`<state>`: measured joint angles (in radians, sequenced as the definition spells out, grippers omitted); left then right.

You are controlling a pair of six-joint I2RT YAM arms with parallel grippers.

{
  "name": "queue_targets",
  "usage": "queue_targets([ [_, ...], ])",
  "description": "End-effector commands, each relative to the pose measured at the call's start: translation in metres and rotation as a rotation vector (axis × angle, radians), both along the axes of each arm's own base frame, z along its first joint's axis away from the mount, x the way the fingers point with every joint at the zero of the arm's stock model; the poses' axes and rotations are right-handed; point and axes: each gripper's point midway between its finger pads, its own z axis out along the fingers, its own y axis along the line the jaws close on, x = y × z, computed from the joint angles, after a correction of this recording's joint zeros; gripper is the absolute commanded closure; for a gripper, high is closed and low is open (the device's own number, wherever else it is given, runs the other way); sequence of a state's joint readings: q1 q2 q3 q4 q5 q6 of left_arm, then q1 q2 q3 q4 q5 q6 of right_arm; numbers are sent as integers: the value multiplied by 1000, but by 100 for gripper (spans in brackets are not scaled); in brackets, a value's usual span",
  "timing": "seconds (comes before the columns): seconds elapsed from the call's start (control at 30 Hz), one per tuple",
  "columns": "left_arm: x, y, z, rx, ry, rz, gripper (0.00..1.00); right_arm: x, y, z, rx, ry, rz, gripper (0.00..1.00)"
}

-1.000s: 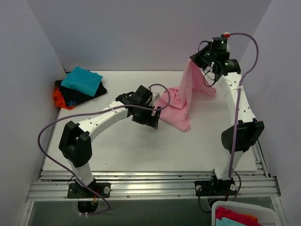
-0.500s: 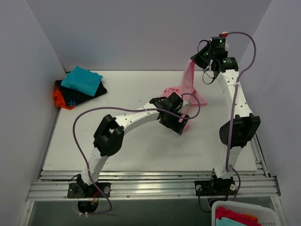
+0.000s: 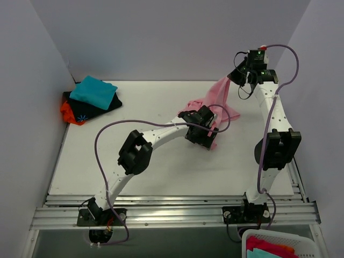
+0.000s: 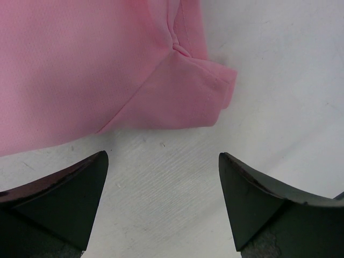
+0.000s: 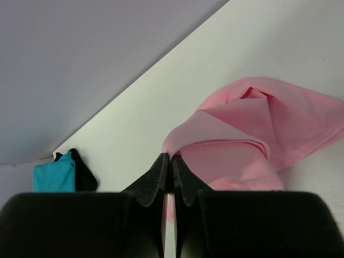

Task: Fold and stack the t-shirts
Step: Flatten the tshirt out

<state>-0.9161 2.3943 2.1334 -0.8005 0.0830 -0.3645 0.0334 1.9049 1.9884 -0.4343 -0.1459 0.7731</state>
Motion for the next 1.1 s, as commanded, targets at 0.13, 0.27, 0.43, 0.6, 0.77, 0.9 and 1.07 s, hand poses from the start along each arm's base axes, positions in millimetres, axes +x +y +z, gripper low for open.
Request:
queue_targets([
  [0.13, -3, -27, 24, -102, 2, 6, 8, -13, -9, 7, -42, -4, 6, 100],
  [0.27, -13, -42, 28, -133, 1, -19, 8, -14, -12, 1, -55, 13, 5, 100],
  [0.43, -26, -59, 25, -119, -34, -39, 8, -20, -20, -4, -61, 30, -8, 100],
  [0.6, -13, -61, 17, -105, -108, 43, 7, -25, -36, -12, -55, 57, -31, 100],
  [0.77, 3, -54, -23, -24, -133, 150, 7, -35, -28, -16, -50, 73, -11, 100],
  [0.9, 12, -52, -49, -5, -152, 217, 7, -44, -23, -16, -58, 74, -1, 100],
  [1.07, 10, -53, -90, 23, -123, 245, 9, -58, -8, -18, -76, 74, 30, 100],
])
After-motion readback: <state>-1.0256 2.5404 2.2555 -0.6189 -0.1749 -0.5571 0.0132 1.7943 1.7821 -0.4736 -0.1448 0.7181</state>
